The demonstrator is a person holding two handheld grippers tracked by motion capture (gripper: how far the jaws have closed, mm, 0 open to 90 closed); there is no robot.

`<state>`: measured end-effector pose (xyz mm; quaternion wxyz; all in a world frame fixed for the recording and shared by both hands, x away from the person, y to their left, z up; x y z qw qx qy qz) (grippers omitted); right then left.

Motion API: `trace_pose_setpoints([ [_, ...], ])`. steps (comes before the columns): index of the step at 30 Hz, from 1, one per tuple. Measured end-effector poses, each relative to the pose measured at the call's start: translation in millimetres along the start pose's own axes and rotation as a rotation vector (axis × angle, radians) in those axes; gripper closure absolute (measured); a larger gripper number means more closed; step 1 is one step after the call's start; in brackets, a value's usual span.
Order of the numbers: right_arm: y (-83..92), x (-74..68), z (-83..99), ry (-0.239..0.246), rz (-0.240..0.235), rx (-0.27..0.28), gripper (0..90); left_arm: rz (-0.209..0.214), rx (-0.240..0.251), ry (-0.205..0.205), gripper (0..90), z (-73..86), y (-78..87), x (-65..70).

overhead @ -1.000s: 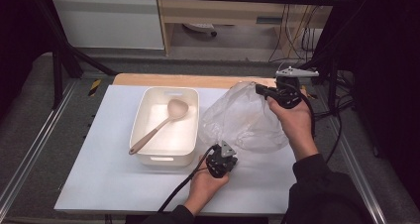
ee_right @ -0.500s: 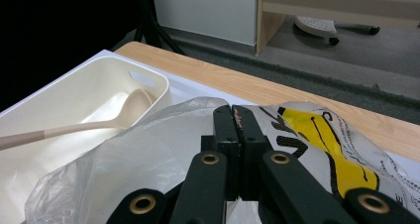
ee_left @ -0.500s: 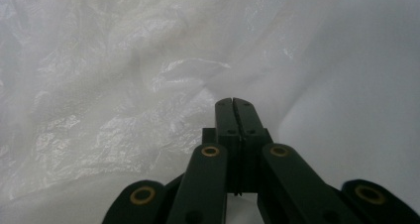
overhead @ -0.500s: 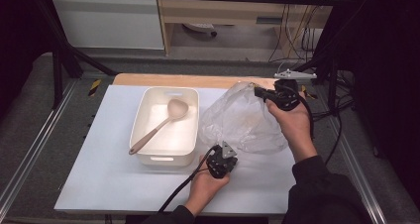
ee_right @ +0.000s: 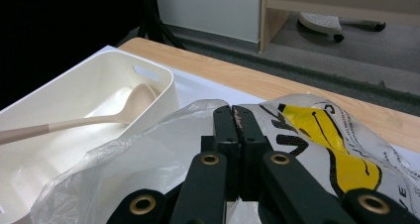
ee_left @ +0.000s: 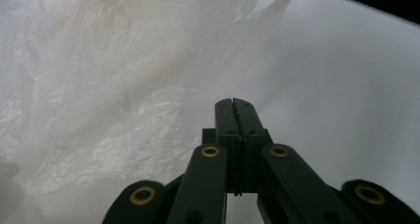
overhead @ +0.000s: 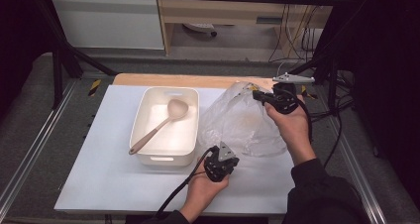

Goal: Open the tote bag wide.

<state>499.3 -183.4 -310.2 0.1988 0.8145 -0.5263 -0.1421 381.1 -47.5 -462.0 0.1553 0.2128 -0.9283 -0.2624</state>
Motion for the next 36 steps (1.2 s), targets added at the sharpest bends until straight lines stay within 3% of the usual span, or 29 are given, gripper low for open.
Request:
trace_pose_setpoints([
  [5, 0.2, -2.0, 6.9, -0.002, -0.005, -0.013, 90.0, 0.052, 0.038, 0.024, 90.0, -11.5, 28.1, 8.5],
  [10, -0.4, -5.5, 15.8, -0.006, -0.017, -0.025, 90.0, 0.065, 0.089, 0.035, 90.0, -28.8, 66.0, 10.6],
  [15, -2.9, -7.7, 25.2, -0.014, -0.025, -0.038, 90.0, 0.02, 0.127, 0.029, 90.0, -50.2, 107.5, -8.3],
  [21, -4.2, -11.8, 30.9, -0.013, -0.031, -0.048, 90.0, -0.072, 0.101, 0.01, 89.9, -58.9, 140.6, -40.6],
  [28, -3.3, -14.6, 32.6, -0.008, -0.037, -0.048, 90.0, -0.202, 0.088, -0.003, 58.6, -58.3, 163.0, -74.7],
  [31, -1.2, -14.8, 32.6, -0.006, -0.038, -0.05, 90.0, -0.22, 0.111, 0.022, 44.1, -58.9, 172.8, -88.2],
  [32, -0.6, -14.8, 32.8, -0.004, -0.038, -0.05, 90.0, -0.204, 0.122, 0.037, 35.8, -59.4, 177.9, -93.6],
  [35, 1.1, -15.3, 34.1, 0.005, -0.042, -0.054, 90.0, -0.195, 0.122, 0.063, 29.8, -58.8, 188.7, -106.8],
  [36, 1.7, -15.2, 34.5, 0.005, -0.041, -0.056, 90.0, -0.216, 0.118, 0.067, 27.0, -58.1, 193.2, -112.9],
])
Point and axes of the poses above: each handheld gripper's, and its own axes: y roughly backward along the jaws, z roughly out of its underside, x roughly to its right, the point moved 6 cm from there along -y, roughly forward along the jaws, and after that the axes turned 10 degrees about z, right-handed, at the moved point
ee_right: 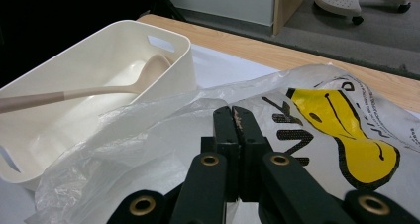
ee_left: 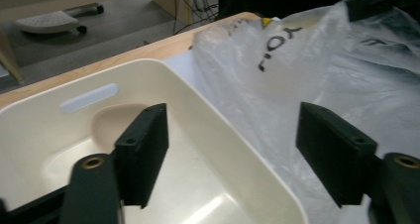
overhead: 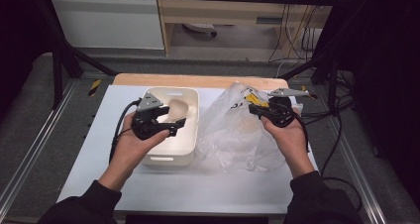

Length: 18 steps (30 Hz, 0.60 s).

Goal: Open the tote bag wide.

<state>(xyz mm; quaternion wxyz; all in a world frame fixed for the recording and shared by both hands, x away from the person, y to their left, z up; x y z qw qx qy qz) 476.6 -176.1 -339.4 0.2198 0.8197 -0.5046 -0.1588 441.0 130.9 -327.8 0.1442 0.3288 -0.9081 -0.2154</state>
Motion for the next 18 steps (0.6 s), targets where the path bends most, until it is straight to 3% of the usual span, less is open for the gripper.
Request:
trace_pose_setpoints([
  [3, 1.7, 0.5, 0.6, 0.0, -0.002, 0.003, 90.0, -0.031, -0.031, 0.001, 19.4, 1.8, 6.3, -11.9],
  [8, 2.2, 0.7, 3.0, -0.002, -0.003, 0.003, 90.0, -0.049, -0.022, 0.039, 10.8, 6.5, 14.4, -27.1],
  [18, 3.6, 3.2, 7.6, -0.007, -0.004, -0.001, 90.0, -0.06, -0.052, 0.068, 9.2, 30.2, 18.4, -42.5],
])
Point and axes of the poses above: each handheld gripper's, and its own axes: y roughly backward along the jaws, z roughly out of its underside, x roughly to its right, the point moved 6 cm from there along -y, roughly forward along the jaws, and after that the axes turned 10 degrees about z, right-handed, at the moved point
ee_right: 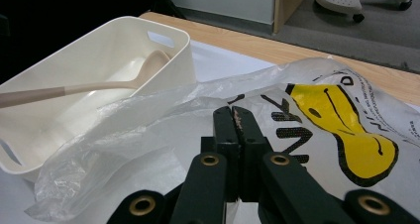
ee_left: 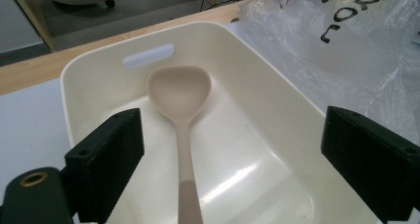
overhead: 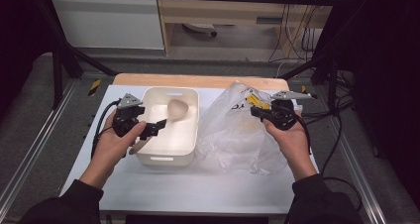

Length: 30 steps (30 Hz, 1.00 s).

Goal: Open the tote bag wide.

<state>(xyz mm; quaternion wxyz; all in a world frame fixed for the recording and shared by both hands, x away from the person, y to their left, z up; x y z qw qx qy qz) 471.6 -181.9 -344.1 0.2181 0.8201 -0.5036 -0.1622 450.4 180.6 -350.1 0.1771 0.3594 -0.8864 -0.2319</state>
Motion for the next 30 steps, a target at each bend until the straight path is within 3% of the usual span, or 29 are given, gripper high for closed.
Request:
trace_pose_setpoints([
  [10, 1.3, 1.3, 3.2, -0.001, -0.005, -0.003, 90.0, -0.03, -0.053, 0.025, 9.3, 22.3, 3.4, -12.9],
  [15, 1.5, 1.8, 5.6, -0.001, -0.006, -0.004, 90.0, -0.03, -0.062, 0.008, 9.2, 27.9, 4.9, -12.3],
  [30, -2.5, 2.2, 13.4, -0.002, -0.009, -0.02, 90.0, -0.033, -0.085, 0.035, 13.6, 41.7, 4.1, -16.4],
])
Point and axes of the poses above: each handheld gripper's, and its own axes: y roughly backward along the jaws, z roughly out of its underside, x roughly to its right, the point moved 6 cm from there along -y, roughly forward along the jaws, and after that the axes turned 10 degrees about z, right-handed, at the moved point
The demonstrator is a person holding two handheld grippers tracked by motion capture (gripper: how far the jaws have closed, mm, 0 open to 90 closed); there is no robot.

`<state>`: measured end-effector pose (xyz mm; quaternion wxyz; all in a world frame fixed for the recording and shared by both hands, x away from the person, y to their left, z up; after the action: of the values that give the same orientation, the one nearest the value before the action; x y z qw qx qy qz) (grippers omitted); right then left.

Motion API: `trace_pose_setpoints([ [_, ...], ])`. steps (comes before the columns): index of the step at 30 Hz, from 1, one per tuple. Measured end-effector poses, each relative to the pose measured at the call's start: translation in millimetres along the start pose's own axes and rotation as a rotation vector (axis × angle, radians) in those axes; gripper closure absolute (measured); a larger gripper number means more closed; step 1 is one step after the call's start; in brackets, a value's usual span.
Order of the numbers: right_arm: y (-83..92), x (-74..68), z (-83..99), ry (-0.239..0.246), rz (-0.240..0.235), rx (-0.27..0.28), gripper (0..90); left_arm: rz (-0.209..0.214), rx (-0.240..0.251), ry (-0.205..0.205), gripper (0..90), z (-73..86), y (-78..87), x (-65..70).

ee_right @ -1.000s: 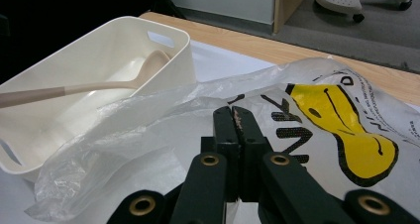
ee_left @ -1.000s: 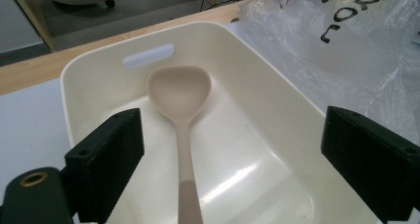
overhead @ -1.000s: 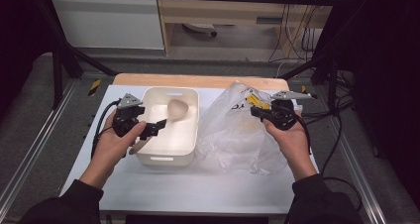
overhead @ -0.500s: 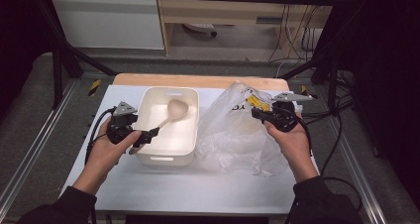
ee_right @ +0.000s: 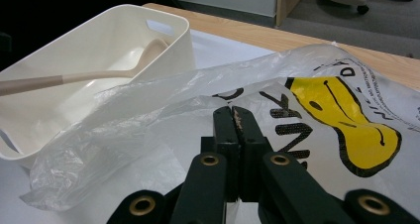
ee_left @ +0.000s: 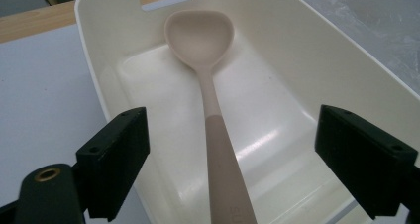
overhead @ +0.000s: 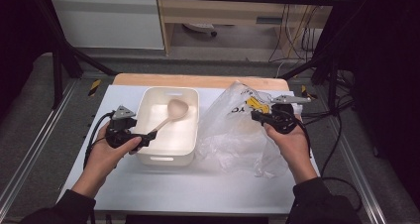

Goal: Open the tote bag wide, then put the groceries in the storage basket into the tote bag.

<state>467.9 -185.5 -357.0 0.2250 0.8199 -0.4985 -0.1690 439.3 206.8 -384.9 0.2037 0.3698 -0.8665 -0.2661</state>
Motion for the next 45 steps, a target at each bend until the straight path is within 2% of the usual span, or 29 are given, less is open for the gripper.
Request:
trace_pose_setpoints([
  [14, -4.0, -2.2, 6.7, -0.002, -0.006, -0.018, 90.0, -0.004, -0.016, 0.004, 18.6, 1.5, -1.8, -1.5],
  [19, -4.2, -1.1, 7.2, 0.0, -0.003, -0.012, 90.0, -0.008, -0.016, 0.012, 23.1, 2.8, -2.9, -2.6],
  [33, -6.3, -1.8, 10.3, -0.001, -0.004, -0.022, 90.0, -0.006, -0.062, 0.014, 29.8, 10.0, -13.6, -0.5],
  [36, -6.3, -0.9, 11.3, -0.005, -0.003, -0.022, 90.0, 0.0, -0.085, 0.008, 31.8, 13.1, -17.2, 0.9],
  [45, -7.3, 0.1, 12.9, -0.008, -0.003, -0.024, 90.0, -0.007, -0.094, 0.009, 39.5, 11.4, -23.6, 3.7],
])
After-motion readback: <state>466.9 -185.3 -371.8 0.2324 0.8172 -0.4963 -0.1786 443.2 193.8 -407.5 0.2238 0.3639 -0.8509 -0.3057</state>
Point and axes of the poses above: each handheld gripper's, and its own axes: y roughly backward along the jaws, z roughly out of its underside, x roughly to its right, the point moved 6 cm from there along -y, roughly forward along the jaws, and after that the axes turned 10 degrees about z, right-handed, at the moved point
